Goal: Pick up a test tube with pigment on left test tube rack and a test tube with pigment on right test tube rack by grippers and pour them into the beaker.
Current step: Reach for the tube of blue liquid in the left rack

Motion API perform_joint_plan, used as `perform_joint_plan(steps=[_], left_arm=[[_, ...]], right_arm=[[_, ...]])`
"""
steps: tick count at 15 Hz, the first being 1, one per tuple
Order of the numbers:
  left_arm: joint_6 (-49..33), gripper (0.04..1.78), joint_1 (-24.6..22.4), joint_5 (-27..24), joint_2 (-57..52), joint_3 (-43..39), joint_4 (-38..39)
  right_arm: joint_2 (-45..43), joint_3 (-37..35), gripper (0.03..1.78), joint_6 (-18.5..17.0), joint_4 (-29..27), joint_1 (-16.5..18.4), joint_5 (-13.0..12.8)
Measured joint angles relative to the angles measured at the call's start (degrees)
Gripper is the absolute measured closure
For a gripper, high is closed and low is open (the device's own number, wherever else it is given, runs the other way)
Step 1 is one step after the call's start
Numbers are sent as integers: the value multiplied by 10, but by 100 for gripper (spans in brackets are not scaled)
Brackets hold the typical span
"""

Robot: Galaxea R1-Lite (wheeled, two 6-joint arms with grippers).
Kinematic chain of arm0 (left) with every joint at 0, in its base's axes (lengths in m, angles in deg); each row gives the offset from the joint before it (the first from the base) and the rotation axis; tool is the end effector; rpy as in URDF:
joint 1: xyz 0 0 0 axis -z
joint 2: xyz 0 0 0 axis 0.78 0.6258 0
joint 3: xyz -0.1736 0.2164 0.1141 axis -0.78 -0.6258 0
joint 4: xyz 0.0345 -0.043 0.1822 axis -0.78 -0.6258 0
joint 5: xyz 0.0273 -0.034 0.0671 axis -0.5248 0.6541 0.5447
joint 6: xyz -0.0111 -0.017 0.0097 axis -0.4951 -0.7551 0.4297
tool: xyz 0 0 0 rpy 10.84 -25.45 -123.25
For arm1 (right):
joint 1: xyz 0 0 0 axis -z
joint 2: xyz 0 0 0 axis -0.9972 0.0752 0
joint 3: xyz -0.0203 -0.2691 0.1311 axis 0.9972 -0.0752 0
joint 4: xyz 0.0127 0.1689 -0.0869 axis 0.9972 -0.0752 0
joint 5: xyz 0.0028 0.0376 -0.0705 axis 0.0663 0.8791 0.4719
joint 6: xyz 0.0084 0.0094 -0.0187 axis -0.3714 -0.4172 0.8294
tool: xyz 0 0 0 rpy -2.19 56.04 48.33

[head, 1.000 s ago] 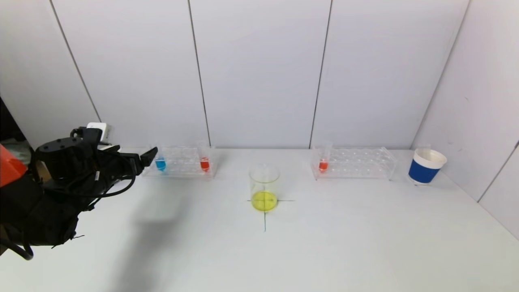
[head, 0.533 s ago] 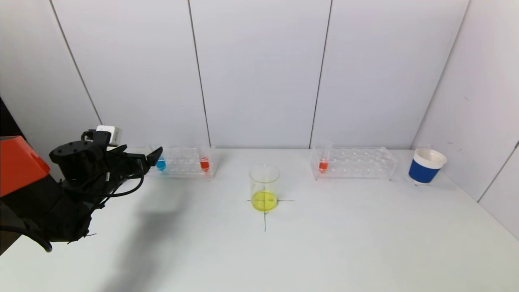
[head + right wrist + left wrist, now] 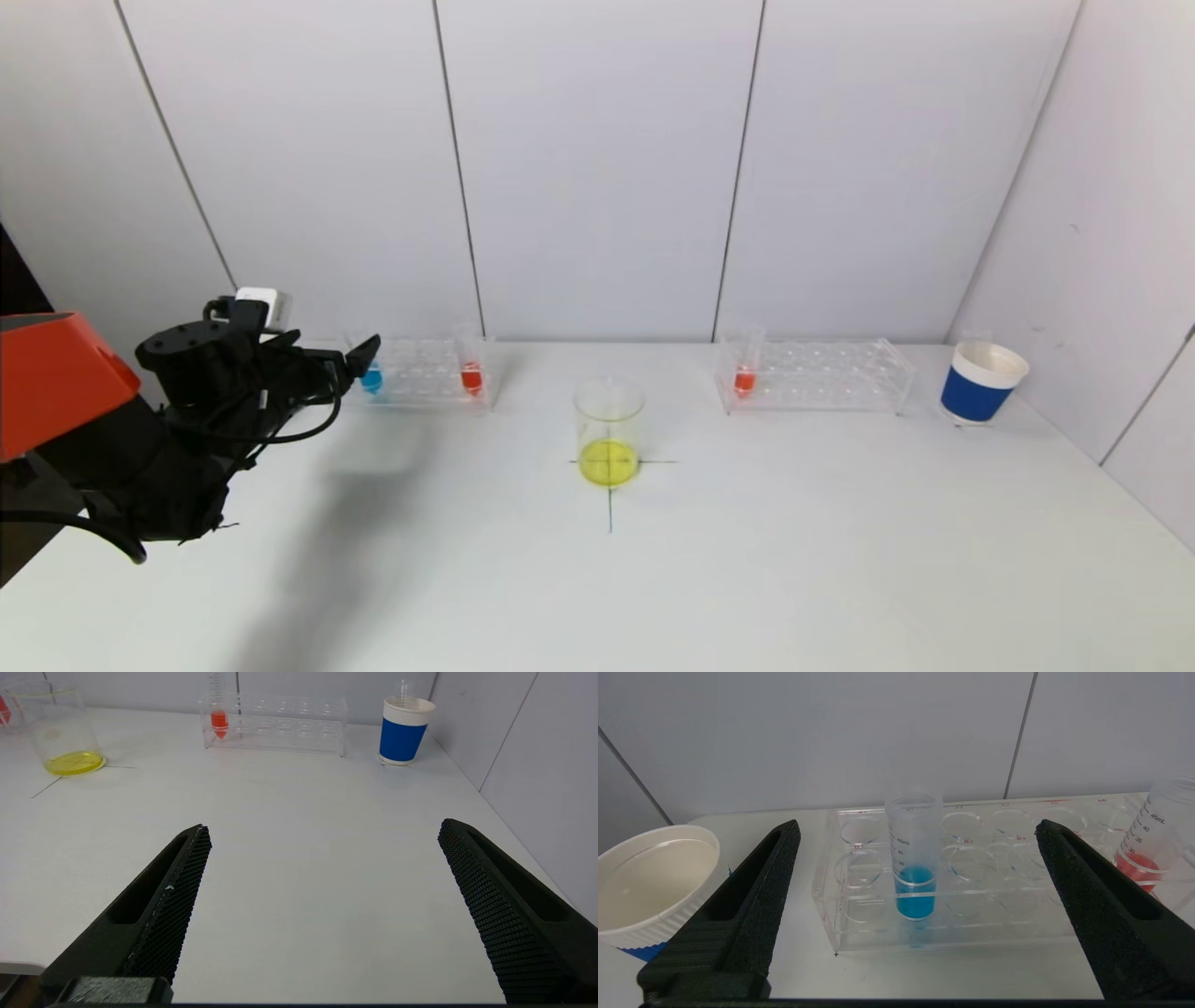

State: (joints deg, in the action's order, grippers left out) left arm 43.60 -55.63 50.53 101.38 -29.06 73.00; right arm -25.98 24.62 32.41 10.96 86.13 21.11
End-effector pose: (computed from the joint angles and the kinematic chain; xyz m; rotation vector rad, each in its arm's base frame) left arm 0.3710 0.0250 0.0885 0.0261 0.0067 -0.0747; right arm -0.0229 0.0007 0.0748 -0.0393 0.0046 0.0150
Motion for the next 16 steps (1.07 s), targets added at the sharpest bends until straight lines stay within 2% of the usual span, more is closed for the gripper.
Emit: perform_joint_plan(steps=[16], left_arm=[[0, 6, 2, 0, 43, 61, -18]], right_arm=[[0, 0, 4, 0, 0, 0, 0]])
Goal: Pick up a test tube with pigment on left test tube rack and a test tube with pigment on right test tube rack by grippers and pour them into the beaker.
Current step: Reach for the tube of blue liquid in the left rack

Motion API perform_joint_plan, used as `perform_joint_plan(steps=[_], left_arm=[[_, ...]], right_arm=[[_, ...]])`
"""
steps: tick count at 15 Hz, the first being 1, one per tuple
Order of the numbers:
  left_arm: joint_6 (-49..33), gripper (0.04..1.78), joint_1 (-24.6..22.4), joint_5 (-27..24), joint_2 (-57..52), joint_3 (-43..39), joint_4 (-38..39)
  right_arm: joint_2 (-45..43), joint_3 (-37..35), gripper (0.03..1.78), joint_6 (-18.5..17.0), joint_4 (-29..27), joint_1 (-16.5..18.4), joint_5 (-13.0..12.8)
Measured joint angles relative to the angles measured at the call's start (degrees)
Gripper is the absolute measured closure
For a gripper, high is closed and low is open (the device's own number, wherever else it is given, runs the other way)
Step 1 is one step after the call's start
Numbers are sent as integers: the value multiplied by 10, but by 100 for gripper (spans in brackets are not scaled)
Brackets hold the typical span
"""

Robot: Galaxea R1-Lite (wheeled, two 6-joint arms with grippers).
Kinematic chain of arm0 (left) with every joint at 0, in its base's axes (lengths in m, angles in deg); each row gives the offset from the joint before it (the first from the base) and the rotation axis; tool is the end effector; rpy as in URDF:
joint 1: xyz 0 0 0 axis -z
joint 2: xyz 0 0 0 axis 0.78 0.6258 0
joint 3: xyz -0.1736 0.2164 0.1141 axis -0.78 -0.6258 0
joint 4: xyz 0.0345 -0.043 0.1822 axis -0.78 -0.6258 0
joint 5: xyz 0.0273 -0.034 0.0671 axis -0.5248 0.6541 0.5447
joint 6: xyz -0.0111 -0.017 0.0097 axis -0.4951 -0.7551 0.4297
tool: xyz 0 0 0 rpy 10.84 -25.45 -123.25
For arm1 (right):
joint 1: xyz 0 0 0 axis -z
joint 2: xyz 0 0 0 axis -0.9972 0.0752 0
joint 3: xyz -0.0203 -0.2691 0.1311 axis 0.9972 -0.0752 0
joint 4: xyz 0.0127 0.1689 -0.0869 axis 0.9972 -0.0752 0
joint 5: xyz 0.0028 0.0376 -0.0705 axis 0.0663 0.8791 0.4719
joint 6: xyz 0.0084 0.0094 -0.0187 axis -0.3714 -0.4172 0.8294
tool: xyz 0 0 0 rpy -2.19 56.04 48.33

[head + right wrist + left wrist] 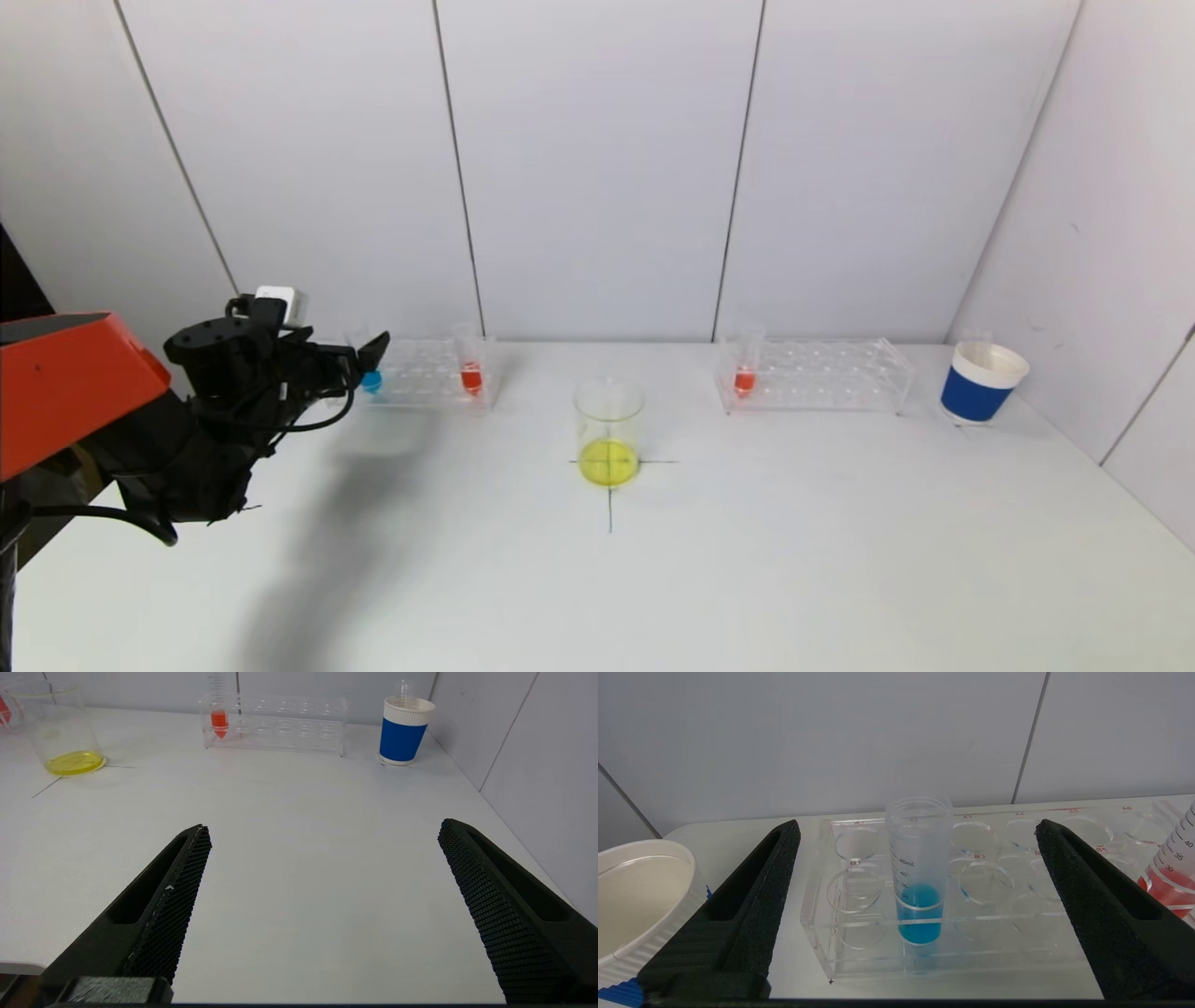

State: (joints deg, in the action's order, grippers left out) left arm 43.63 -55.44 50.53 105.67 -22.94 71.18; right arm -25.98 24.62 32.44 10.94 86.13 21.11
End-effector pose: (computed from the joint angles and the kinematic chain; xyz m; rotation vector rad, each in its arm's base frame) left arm 0.3942 0.0255 0.0787 0.0266 0.0065 -0.0780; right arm -0.0229 0.0007 0.0748 -0.0399 0.0049 0.0150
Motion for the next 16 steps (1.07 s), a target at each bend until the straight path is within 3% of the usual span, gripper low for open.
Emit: perform_joint_plan(steps=[16], left_arm=[[0, 6, 1, 0, 24, 29, -6]], right_arm=[[0, 0, 4, 0, 0, 0, 0]])
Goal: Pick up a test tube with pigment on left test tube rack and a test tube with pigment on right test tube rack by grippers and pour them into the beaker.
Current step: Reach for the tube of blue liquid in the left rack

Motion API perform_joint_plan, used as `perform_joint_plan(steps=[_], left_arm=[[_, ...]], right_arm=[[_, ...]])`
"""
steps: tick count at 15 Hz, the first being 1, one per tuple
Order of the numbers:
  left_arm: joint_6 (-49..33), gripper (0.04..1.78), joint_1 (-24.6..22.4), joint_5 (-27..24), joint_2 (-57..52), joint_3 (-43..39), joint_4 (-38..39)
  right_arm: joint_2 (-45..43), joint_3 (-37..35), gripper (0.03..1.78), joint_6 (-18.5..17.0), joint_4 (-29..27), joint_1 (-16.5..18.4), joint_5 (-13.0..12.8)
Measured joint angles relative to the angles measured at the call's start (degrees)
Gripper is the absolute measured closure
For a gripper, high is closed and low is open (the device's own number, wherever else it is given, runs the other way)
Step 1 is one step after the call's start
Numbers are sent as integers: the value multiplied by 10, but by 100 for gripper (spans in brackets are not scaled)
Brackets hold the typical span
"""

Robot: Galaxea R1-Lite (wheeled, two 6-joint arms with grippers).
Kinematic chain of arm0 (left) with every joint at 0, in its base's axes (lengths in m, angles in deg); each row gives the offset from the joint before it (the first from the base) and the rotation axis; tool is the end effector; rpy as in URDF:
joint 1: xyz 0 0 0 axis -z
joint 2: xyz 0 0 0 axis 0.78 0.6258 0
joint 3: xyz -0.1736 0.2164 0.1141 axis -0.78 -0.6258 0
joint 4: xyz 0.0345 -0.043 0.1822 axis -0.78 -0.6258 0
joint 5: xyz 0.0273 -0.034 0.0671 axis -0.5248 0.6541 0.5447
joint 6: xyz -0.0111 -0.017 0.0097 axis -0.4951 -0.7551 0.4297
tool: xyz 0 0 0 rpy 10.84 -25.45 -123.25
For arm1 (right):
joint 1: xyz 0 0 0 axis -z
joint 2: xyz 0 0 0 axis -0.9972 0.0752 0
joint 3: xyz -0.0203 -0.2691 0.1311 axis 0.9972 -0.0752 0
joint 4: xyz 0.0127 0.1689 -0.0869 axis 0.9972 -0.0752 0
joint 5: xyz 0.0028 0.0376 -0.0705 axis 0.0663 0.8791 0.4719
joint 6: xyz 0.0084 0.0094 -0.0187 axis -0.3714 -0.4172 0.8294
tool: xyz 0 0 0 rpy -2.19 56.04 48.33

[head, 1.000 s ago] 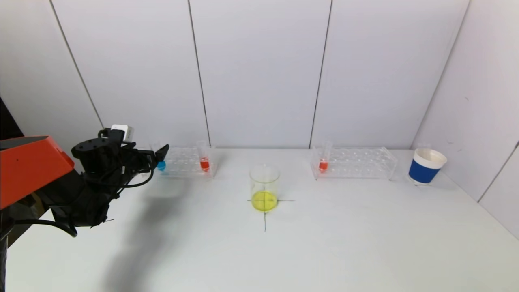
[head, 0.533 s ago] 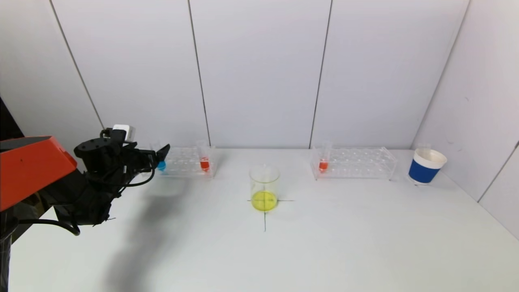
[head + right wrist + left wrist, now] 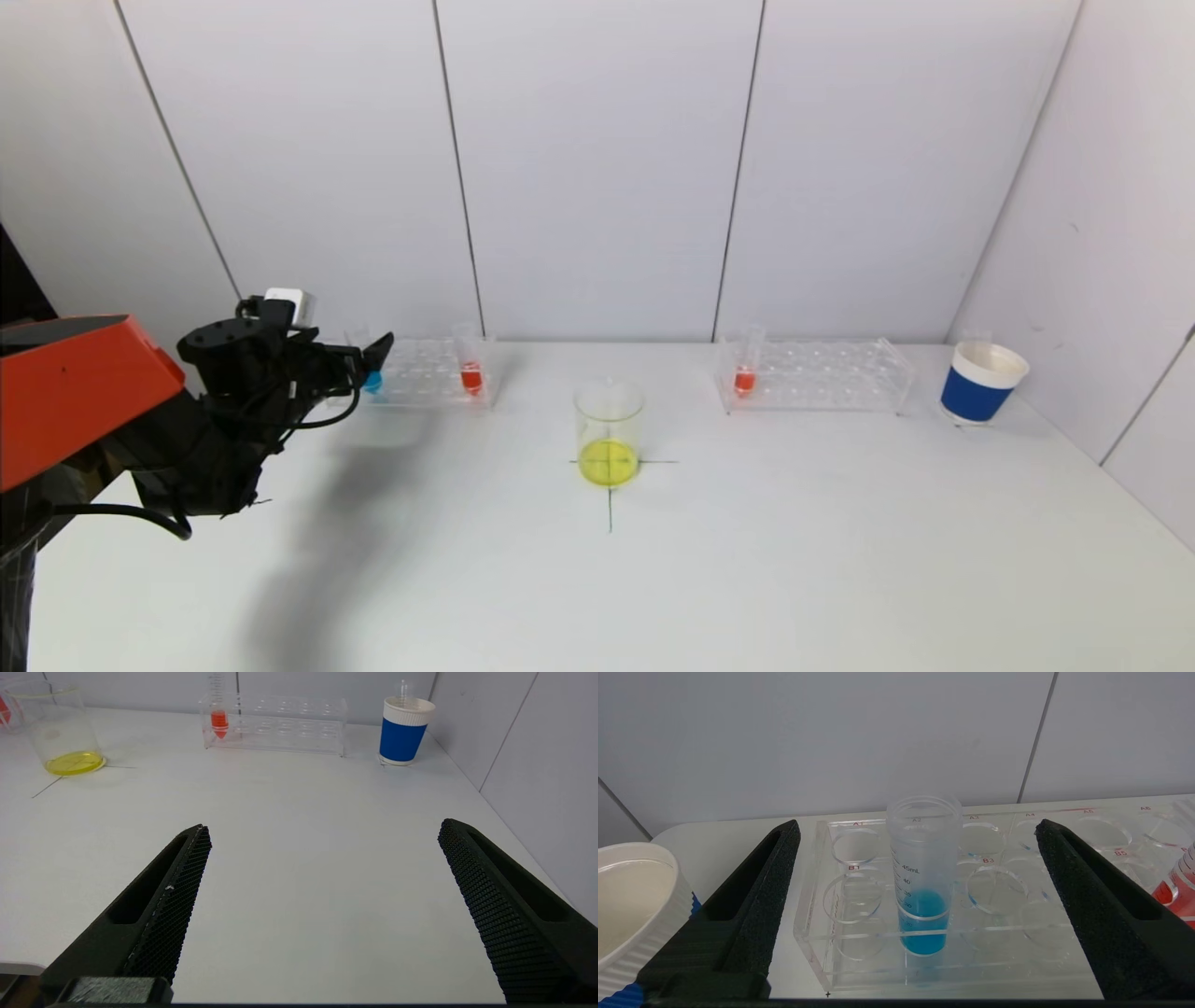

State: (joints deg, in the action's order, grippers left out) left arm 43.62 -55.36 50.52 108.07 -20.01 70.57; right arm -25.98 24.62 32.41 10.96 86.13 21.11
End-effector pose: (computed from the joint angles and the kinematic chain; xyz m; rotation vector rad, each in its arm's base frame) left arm 0.4054 0.0258 0.0716 0.0263 0.0079 -0.0796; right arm -0.0229 0.0007 0.0748 -0.0393 0.0046 0.0150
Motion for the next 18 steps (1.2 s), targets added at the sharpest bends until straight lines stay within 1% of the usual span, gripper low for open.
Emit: perform_joint_plan(steps=[18], left_arm=[[0, 6, -1, 0, 5, 3, -7]], right_arm=[[0, 0, 4, 0, 0, 0, 0]])
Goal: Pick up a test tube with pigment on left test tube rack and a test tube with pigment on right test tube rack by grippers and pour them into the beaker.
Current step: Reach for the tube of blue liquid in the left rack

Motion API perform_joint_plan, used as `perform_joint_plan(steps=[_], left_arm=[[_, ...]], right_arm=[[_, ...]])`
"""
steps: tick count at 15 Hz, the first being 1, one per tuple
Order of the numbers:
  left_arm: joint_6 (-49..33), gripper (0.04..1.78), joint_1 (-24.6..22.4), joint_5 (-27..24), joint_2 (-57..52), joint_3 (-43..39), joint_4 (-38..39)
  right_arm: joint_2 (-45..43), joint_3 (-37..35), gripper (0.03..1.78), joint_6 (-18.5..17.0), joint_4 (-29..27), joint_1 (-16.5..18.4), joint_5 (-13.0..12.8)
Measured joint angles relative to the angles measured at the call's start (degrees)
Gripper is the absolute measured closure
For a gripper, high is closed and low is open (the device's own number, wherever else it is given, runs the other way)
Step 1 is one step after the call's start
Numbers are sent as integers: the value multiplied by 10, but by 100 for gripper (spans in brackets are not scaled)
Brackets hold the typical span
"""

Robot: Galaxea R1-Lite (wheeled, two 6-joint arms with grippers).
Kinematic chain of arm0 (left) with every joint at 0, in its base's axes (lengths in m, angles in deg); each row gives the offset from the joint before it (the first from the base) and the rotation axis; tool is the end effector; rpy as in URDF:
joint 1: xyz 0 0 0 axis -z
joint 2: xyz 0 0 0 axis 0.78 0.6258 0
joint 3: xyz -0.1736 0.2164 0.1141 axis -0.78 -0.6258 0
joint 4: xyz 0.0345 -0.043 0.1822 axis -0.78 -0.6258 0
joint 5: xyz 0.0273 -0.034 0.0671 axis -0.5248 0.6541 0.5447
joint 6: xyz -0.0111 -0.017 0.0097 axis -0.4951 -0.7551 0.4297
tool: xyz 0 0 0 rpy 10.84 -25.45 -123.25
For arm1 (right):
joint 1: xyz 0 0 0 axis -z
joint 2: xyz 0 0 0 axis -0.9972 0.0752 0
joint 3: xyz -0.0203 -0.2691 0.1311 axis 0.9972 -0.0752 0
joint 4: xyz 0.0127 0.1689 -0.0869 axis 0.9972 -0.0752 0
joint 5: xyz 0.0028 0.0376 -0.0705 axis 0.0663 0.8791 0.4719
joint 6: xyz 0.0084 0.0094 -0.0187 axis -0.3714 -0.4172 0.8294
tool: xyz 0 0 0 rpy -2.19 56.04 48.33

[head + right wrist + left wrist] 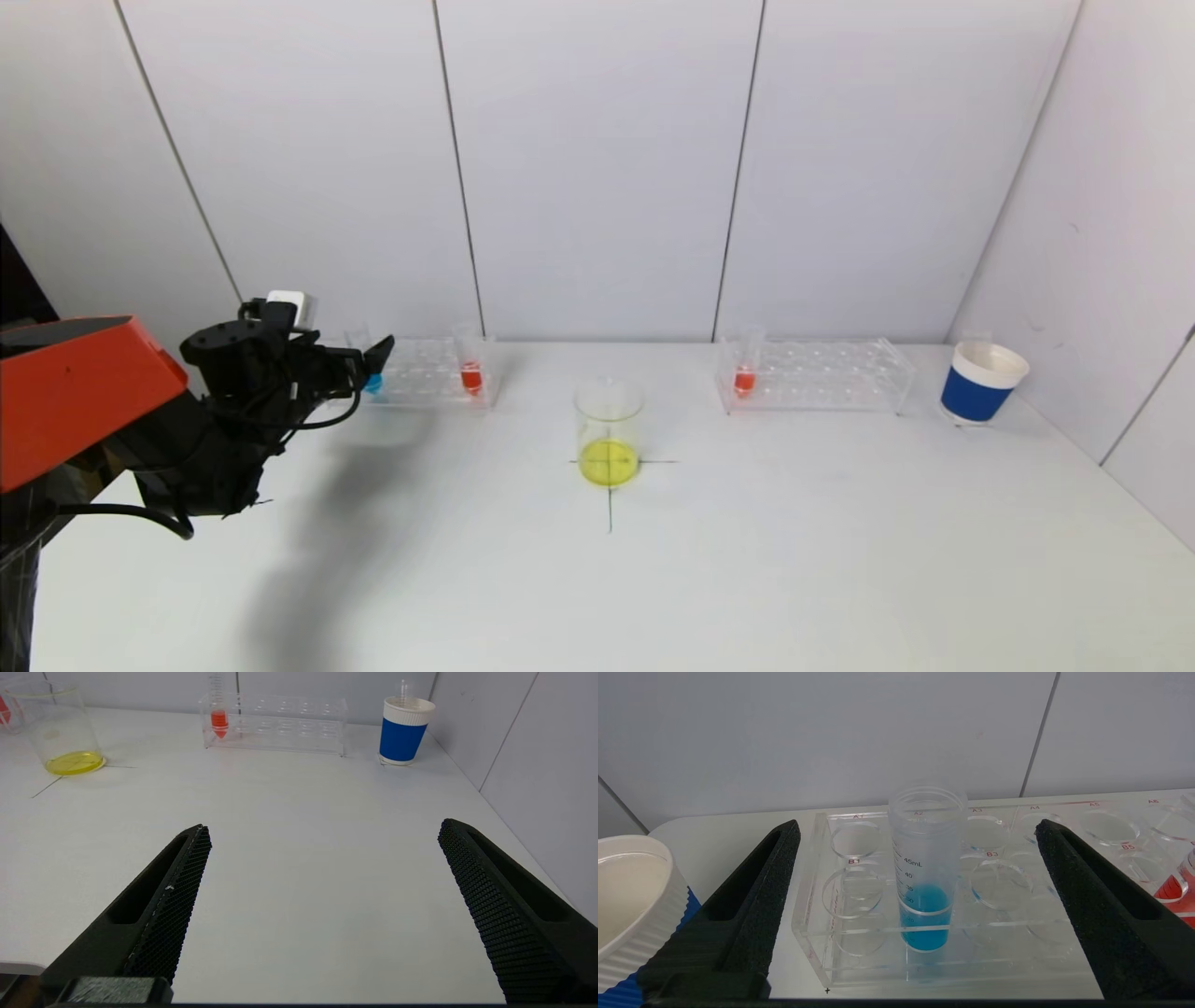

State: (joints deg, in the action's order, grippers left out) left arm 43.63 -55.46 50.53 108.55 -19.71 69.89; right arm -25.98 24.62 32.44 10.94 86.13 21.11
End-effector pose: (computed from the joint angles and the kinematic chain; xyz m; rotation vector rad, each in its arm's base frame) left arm 0.4068 0.0266 0.0681 0.0248 0.0228 -0.0779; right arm -0.0229 0.0007 0.0748 -0.0399 0.0049 0.0150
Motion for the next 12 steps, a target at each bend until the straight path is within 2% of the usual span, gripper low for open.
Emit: perform_joint_plan(steps=[12], left_arm=[[0, 6, 0, 0, 4, 9, -3]], right_arm=[[0, 0, 4, 0, 0, 0, 0]])
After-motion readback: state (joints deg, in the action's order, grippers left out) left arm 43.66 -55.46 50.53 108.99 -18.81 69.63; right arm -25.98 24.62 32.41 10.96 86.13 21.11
